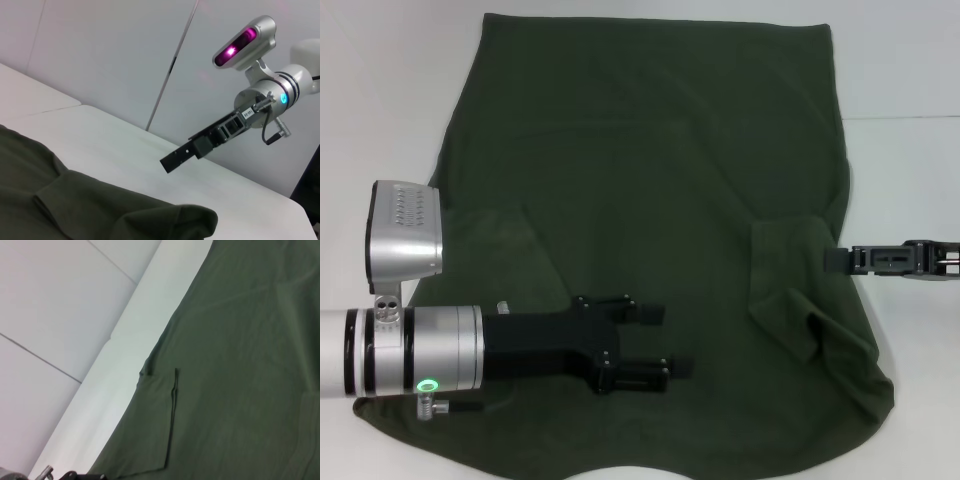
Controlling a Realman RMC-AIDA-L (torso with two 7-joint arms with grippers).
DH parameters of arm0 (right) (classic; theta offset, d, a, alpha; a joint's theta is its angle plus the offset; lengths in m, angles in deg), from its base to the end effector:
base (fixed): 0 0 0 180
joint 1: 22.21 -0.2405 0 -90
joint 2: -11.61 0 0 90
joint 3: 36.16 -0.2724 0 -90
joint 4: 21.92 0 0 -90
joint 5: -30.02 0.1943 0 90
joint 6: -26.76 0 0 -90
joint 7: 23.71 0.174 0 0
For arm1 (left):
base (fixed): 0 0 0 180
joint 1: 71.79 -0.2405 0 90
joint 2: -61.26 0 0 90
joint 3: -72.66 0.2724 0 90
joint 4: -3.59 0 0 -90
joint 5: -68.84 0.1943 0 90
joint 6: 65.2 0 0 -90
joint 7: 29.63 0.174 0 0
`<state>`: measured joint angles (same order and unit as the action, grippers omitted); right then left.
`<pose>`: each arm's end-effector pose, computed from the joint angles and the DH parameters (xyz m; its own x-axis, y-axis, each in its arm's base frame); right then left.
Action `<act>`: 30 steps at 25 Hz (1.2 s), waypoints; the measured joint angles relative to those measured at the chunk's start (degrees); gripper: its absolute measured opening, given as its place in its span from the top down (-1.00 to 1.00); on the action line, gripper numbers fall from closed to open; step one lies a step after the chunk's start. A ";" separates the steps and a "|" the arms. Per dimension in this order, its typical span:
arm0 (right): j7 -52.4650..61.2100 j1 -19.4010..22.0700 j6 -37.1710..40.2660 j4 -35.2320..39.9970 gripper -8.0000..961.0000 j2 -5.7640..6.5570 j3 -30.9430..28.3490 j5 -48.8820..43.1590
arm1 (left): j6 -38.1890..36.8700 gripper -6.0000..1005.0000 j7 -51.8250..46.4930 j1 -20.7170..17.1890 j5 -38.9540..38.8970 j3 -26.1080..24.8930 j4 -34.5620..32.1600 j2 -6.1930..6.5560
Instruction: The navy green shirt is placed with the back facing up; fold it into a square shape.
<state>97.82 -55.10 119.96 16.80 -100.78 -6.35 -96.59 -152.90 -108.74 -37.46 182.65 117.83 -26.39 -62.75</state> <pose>0.2860 0.3496 0.0209 0.3362 -0.8334 -0.4387 -0.9070 -0.4119 0.0873 -0.2115 0.3144 -0.0993 0.7613 0.4095 0.5027 0.4395 -0.8960 0.0642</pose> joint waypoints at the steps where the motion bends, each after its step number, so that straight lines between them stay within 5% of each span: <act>1: 0.02 -0.02 -0.15 0.00 -0.61 0.12 -0.15 0.01 | 0.03 -0.69 0.00 -0.02 0.00 0.00 0.00 0.00; 23: 1.23 -2.16 -6.79 -6.27 -0.61 -1.10 7.80 -1.78 | 0.33 -0.69 0.01 -0.33 0.14 -0.97 -0.56 0.09; 30: -1.75 -0.10 -0.72 -6.33 -0.60 0.16 4.23 5.03 | -0.04 -0.69 0.01 -1.49 0.38 -2.30 -1.18 0.09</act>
<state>96.08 -55.20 119.24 10.48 -100.62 -2.12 -91.56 -152.95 -108.73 -38.95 183.02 115.53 -27.57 -62.67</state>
